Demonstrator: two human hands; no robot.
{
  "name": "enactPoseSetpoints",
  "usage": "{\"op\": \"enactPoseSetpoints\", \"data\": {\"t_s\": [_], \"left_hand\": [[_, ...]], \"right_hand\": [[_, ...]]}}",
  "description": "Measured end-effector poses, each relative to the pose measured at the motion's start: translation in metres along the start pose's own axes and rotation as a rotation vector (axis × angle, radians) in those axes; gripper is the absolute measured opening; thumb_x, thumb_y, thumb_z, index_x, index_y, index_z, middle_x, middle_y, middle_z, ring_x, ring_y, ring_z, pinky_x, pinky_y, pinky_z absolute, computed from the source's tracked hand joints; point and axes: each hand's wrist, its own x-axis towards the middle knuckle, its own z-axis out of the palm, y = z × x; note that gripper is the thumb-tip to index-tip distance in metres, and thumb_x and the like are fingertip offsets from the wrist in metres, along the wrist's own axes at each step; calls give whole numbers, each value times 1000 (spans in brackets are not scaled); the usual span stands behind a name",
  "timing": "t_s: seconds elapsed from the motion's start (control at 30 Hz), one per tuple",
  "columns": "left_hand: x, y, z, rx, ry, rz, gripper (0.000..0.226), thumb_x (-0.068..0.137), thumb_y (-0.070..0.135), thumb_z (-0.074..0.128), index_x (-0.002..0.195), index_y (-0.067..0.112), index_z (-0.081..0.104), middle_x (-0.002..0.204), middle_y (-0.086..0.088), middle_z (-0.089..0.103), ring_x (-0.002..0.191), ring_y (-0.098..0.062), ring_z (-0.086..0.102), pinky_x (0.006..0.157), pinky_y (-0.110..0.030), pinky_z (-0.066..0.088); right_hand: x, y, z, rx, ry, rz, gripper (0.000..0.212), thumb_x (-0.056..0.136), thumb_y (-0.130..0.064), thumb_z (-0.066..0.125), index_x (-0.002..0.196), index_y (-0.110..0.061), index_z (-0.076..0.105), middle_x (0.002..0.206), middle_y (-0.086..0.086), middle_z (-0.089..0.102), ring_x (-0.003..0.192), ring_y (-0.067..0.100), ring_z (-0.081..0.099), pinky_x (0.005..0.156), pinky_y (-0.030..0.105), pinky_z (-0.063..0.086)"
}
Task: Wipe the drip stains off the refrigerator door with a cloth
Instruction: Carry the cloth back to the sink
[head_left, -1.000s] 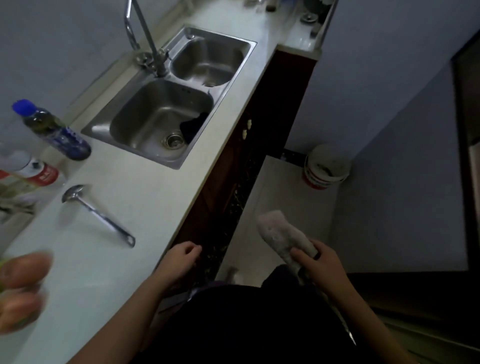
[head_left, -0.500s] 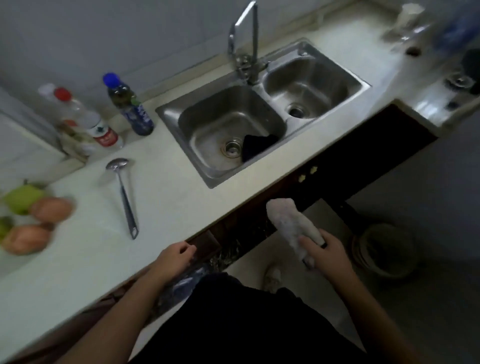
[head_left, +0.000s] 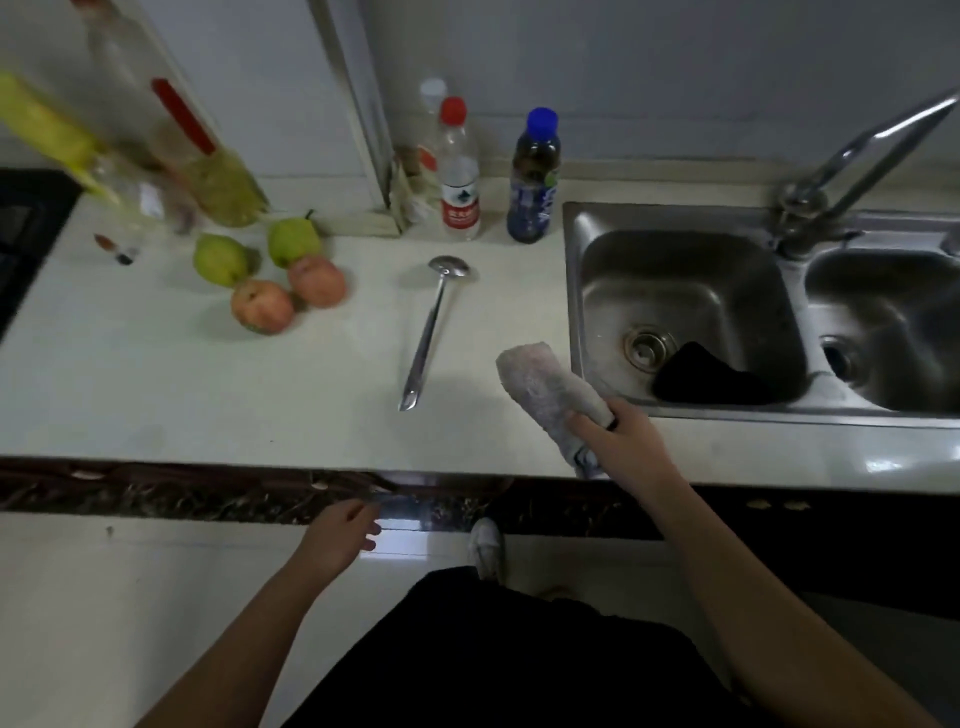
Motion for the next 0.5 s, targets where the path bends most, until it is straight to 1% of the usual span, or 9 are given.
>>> {"op": "enactPoseSetpoints", "data": {"t_s": [0.07, 0.13, 0.23, 0.27, 0.3, 0.33, 0.37, 0.43, 0.5], "left_hand": [[4, 7, -4, -29, 7, -16, 22, 103, 18, 55, 92, 3, 67, 90, -19, 69, 68, -21, 60, 44, -10, 42], [10, 11, -8, -29, 7, -15, 22, 103, 16, 55, 91, 3, 67, 88, -16, 68, 70, -20, 61, 43, -8, 40], [19, 19, -15, -8, -7, 20, 23, 103, 18, 54, 91, 5, 69, 90, -15, 71, 76, -21, 65, 50, -9, 45], [23, 21, -19, -10, -15, 30, 22, 102, 21, 56, 91, 7, 70, 91, -13, 72, 79, -22, 67, 56, -12, 50], [29, 21, -22, -13, -23, 40, 24, 99, 26, 58, 91, 9, 72, 90, -12, 73, 81, -22, 68, 65, -20, 56], [32, 21, -26, -6, -29, 46, 28, 96, 33, 59, 91, 9, 73, 89, -11, 74, 81, -22, 69, 75, -30, 60], [35, 21, -30, 1, -37, 48, 35, 91, 41, 58, 92, 10, 74, 87, -9, 74, 80, -20, 70, 81, -37, 59], [36, 21, -35, 21, -49, 48, 49, 84, 54, 53, 96, 12, 75, 87, -7, 74, 80, -20, 72, 84, -40, 59], [35, 21, -36, 27, -53, 57, 50, 85, 55, 51, 98, 13, 74, 89, -8, 73, 84, -23, 72, 86, -42, 58]], "right_hand": [[27, -19, 12, -51, -22, -42, 16, 91, -33, 70, 98, -20, 66, 84, 2, 69, 80, 21, 66, 67, 34, 50], [55, -40, 22, -115, -15, -97, 18, 91, -34, 69, 100, -18, 65, 86, 3, 69, 81, 22, 67, 64, 35, 51], [96, -68, 35, -206, 7, -158, 27, 94, -40, 64, 111, -19, 62, 97, 3, 66, 83, 19, 66, 62, 31, 52], [112, -74, 40, -224, 26, -174, 30, 95, -41, 63, 116, -19, 61, 104, 4, 64, 88, 19, 65, 65, 29, 49], [127, -79, 46, -246, 60, -194, 33, 95, -40, 64, 120, -18, 61, 111, 5, 62, 95, 21, 64, 71, 28, 46], [142, -83, 52, -265, 99, -212, 36, 94, -39, 65, 124, -18, 61, 118, 6, 60, 102, 23, 62, 77, 29, 45], [157, -86, 58, -283, 129, -230, 39, 94, -37, 66, 127, -18, 60, 123, 8, 58, 108, 26, 60, 82, 32, 46], [181, -86, 68, -347, 117, -251, 46, 93, -33, 66, 135, -19, 55, 132, 11, 54, 117, 30, 55, 95, 39, 49], [197, -79, 71, -513, 26, -264, 56, 95, -33, 65, 145, -21, 45, 138, 12, 49, 125, 30, 49, 105, 43, 46]]}}
